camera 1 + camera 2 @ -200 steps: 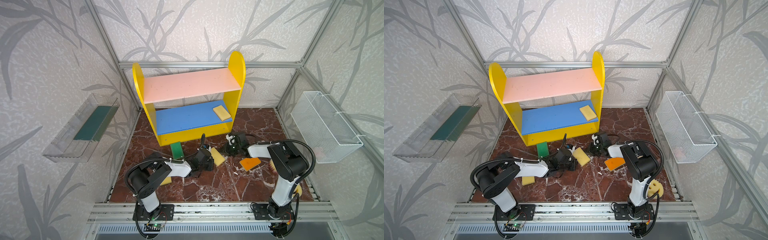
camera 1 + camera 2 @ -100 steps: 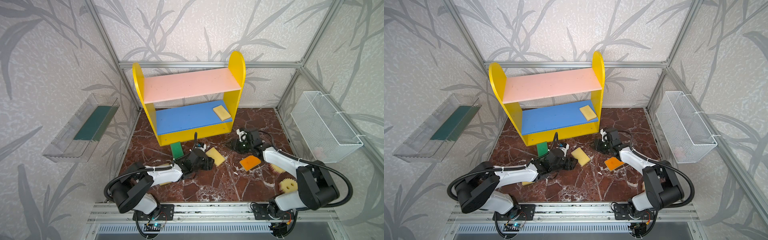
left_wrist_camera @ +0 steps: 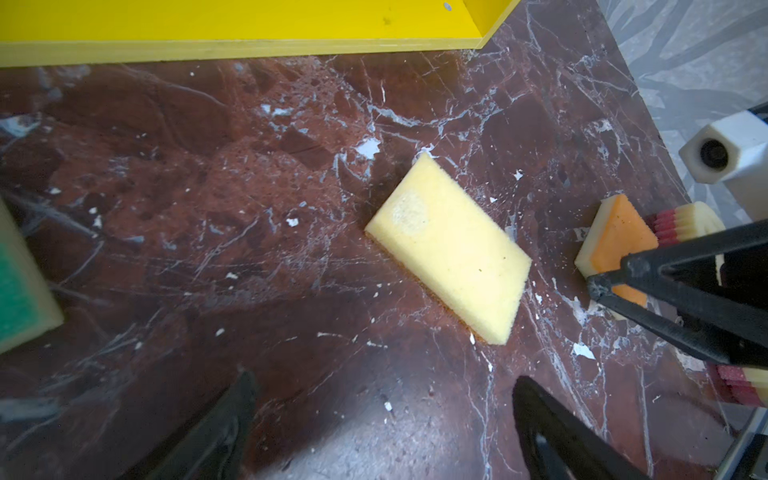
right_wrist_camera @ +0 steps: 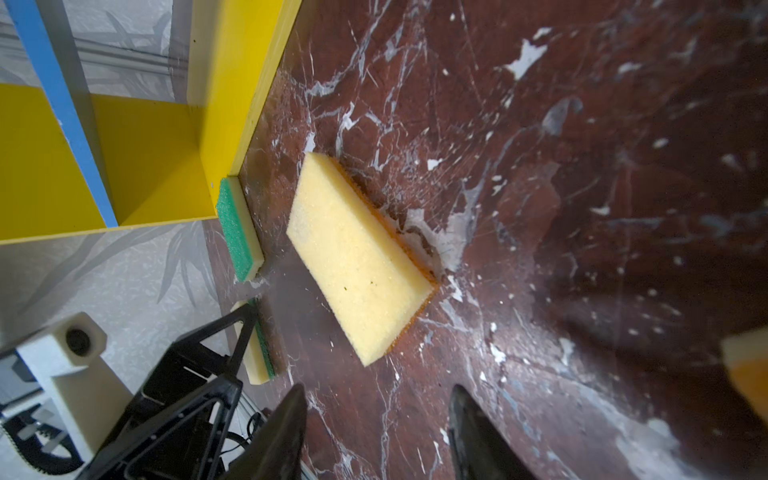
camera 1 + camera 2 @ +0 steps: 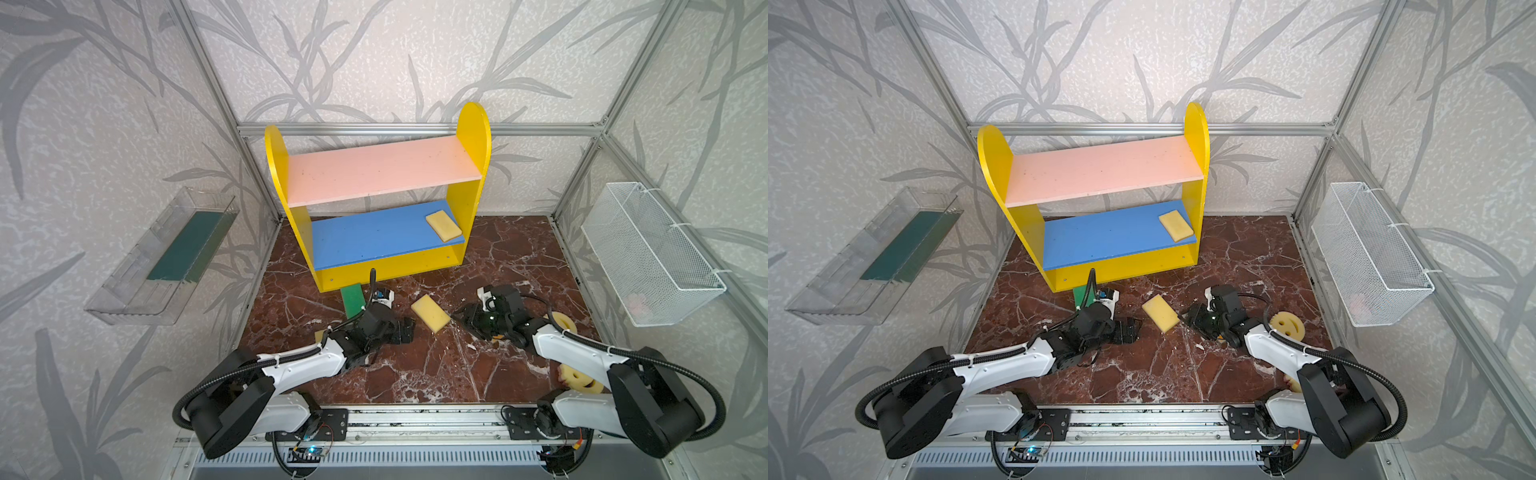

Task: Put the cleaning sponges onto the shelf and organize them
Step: 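Grasp the pale yellow sponge on the table with the right gripper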

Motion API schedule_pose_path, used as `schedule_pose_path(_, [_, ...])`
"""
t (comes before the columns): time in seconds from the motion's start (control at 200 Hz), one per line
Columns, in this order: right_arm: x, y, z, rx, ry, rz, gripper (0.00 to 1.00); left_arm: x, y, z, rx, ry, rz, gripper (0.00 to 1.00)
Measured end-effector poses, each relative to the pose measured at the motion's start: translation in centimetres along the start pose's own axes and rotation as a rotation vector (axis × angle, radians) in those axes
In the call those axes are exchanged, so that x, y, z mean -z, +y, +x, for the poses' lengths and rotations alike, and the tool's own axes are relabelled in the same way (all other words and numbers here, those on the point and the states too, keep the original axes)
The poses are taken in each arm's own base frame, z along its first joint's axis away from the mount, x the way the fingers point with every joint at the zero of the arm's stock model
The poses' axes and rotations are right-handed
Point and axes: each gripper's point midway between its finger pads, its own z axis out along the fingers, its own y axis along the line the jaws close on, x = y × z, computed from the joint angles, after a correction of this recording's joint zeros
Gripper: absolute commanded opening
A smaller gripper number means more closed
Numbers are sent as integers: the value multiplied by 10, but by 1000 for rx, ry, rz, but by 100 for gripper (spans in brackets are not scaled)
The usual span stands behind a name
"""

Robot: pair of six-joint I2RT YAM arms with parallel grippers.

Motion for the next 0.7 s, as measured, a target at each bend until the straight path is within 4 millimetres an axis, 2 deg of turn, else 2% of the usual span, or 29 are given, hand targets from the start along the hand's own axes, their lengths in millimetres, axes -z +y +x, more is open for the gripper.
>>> schedule_pose_path(0.21, [-24,-10,4,-63,39,29,43,5,13,4,15,-6,-20,97])
schedule_pose_path(0.34, [-36,-7,1,-77,46,27,39,6,17,4,23,-10,-27,97])
schedule_pose_path(0.51, [-47,-2,-3,-81,48,16,35,5,25,7,32,-7,-38,97])
schedule_pose_path(0.7, [-55,-7,-1,-93,57,25,29,4,29,7,43,-6,-42,97])
